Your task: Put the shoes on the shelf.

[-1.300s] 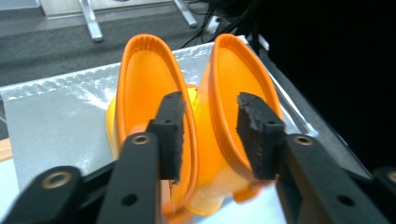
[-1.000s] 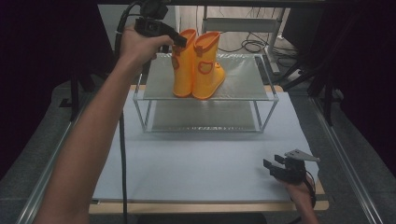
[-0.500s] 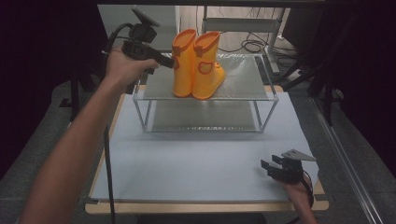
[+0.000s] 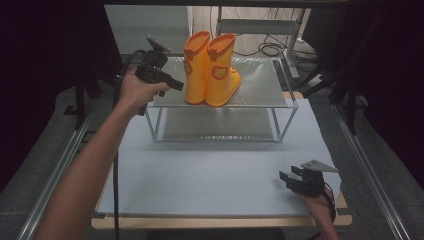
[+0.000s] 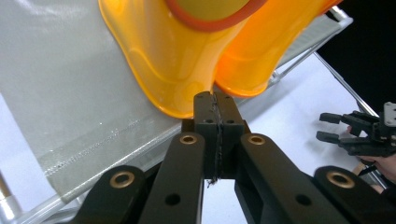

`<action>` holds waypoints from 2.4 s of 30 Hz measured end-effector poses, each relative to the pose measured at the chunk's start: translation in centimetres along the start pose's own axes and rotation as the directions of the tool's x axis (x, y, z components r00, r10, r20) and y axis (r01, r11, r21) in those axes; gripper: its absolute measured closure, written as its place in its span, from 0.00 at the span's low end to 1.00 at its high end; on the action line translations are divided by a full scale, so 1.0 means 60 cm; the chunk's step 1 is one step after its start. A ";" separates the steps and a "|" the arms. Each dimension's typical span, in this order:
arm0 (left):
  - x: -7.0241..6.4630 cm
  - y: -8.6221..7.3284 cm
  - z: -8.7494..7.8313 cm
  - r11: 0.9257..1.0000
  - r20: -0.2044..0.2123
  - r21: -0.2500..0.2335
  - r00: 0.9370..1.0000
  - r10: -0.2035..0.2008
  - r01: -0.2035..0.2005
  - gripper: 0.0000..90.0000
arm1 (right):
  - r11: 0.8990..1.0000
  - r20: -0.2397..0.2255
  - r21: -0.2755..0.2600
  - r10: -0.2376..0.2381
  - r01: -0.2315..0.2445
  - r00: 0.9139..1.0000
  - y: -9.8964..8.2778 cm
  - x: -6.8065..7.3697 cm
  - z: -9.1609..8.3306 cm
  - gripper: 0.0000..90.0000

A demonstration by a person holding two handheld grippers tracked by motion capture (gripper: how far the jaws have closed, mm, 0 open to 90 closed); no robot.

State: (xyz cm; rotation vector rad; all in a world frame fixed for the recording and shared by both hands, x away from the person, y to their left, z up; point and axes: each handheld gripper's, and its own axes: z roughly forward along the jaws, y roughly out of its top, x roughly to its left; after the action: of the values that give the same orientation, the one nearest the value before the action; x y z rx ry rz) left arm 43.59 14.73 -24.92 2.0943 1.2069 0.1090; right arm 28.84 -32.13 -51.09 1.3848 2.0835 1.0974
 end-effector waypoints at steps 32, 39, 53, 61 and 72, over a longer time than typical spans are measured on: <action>0.034 -0.017 0.107 0.996 -0.073 -0.032 0.994 -0.084 0.082 1.00 | 1.000 0.006 0.003 -0.010 0.010 1.000 -0.001 0.005 0.000 0.47; 0.025 -0.015 0.111 0.996 -0.058 -0.036 0.995 -0.086 0.084 1.00 | 1.000 0.002 0.001 -0.006 0.006 1.000 0.000 0.007 0.002 0.47; -0.006 -0.003 0.120 0.998 -0.034 -0.031 0.998 -0.060 0.059 1.00 | 1.000 -0.006 -0.004 -0.004 0.004 1.000 0.003 0.008 0.001 0.47; -0.027 0.004 0.130 0.998 -0.014 -0.033 0.999 -0.048 0.048 1.00 | 1.000 -0.009 -0.005 -0.010 0.010 1.000 0.003 0.010 0.002 0.47; -0.016 -0.002 0.127 0.997 0.006 -0.035 0.998 -0.062 0.062 0.99 | 1.000 -0.009 -0.002 -0.010 0.010 1.000 0.002 0.009 0.002 0.47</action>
State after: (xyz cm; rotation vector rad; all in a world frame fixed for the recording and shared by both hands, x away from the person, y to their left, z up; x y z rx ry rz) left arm 46.02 9.95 -30.42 2.0236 1.2569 0.0961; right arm 28.76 -31.57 -51.06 1.3698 2.0930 1.1027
